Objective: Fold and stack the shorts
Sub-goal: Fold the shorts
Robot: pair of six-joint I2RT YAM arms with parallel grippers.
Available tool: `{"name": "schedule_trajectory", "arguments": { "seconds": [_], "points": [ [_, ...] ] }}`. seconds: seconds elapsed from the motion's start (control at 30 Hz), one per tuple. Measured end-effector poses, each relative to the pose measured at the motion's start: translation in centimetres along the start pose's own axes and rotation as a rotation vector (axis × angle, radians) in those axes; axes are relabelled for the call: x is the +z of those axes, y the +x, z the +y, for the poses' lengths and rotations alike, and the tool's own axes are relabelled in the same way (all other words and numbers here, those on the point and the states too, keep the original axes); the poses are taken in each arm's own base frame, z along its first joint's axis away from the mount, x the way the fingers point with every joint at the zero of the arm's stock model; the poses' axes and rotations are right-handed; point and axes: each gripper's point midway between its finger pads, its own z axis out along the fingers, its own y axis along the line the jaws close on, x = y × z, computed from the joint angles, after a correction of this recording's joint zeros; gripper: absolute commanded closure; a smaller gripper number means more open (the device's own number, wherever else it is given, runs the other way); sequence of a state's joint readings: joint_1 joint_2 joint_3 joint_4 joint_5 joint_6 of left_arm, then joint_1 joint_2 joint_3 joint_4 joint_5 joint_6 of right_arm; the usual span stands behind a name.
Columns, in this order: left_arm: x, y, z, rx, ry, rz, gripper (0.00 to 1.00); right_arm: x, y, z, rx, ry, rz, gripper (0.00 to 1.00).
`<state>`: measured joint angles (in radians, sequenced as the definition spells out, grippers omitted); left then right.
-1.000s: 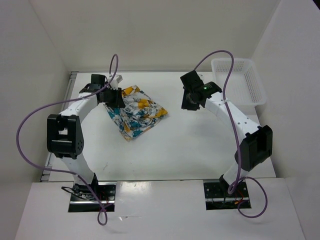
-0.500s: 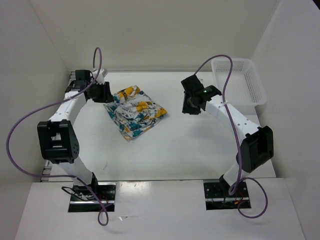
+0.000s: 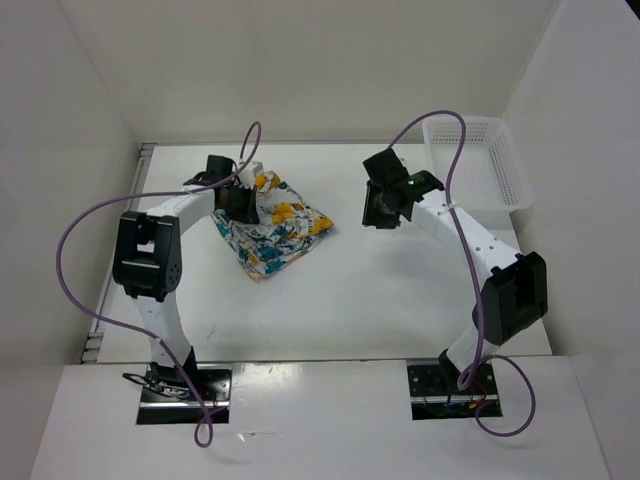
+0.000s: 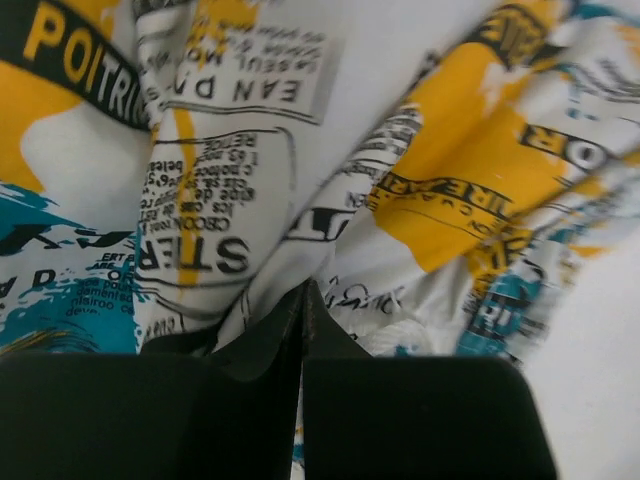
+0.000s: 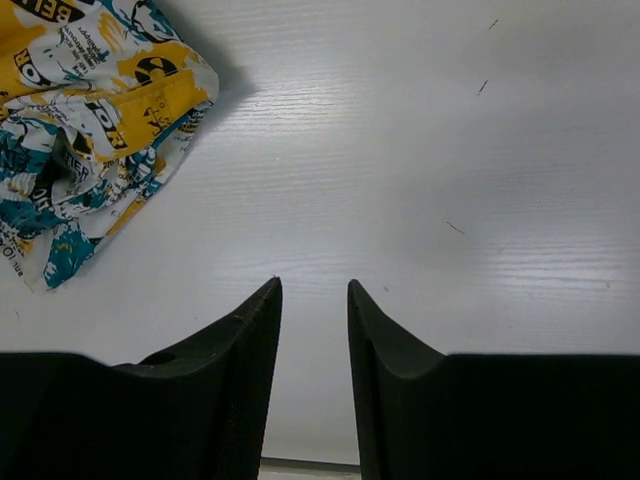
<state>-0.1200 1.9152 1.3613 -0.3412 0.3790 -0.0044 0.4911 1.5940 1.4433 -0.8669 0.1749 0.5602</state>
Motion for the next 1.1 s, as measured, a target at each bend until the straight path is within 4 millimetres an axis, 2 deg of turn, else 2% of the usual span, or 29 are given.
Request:
{"name": "schedule_trajectory", "arguments": {
  "seconds": [0.07,0.17,0.3,0.43,0.57,0.63,0.67,0.77,0.83,0.87,0.9,0.93,1.03,1.07,1.1],
  "points": [
    [1.4,1.5,1.3,-0.023,-0.025,0.043,0.97,0.1,0.1,-0.1,0.002,0.001,0.001,0.62],
    [2.9,3.0,2.1,-0.041,-0.039,0.084,0.96,0.2,0.6,-0.3,0.006,0.005,0.009,0.62],
    [3.6,2.4,1.9,-0.027,-0.038,0.075,0.96,0.2,0.8,-0.7,0.020,0.009,0.011,0.62],
    [4.8,1.6,0.4,0.009,-0.010,0.072,0.96,-0.2,0.7,-1.1,0.037,0.010,0.004,0.62],
    [6.6,0.7,-3.1,0.079,0.042,0.073,0.96,-0.4,0.5,-1.7,0.053,0.014,-0.004,0.62],
    [7.5,0.8,-5.8,0.126,0.075,0.084,0.96,-0.4,0.5,-1.9,0.059,0.016,-0.005,0.53],
    [7.9,1.0,-7.3,0.151,0.095,0.092,0.94,-0.4,0.4,-2.0,0.064,0.017,-0.006,0.37],
    [8.5,1.9,-10.8,0.204,0.141,0.120,0.93,-0.8,0.1,-2.0,0.078,0.001,-0.019,0.08],
    [8.4,2.5,-12.0,0.218,0.165,0.142,0.84,-1.4,-0.5,-2.1,0.086,-0.014,-0.039,0.00],
    [8.2,2.7,-12.3,0.218,0.173,0.150,0.77,-1.7,-1.0,-2.2,0.094,-0.025,-0.054,0.00],
    [7.9,2.8,-12.3,0.213,0.175,0.158,0.63,-2.0,-1.5,-2.4,0.103,-0.034,-0.070,0.00],
    [7.3,2.8,-12.0,0.199,0.174,0.165,0.28,-2.3,-2.0,-2.6,0.115,-0.041,-0.087,0.00],
    [4.6,1.4,-11.0,0.171,0.160,0.143,0.05,-3.1,-3.3,-3.3,0.142,-0.053,-0.131,0.00],
    [3.2,0.3,-10.8,0.171,0.153,0.113,0.01,-3.4,-3.7,-3.5,0.151,-0.057,-0.146,0.00],
    [1.6,-0.9,-10.7,0.170,0.145,0.077,0.01,-3.7,-4.0,-3.6,0.157,-0.062,-0.160,0.00]
  ]
}}
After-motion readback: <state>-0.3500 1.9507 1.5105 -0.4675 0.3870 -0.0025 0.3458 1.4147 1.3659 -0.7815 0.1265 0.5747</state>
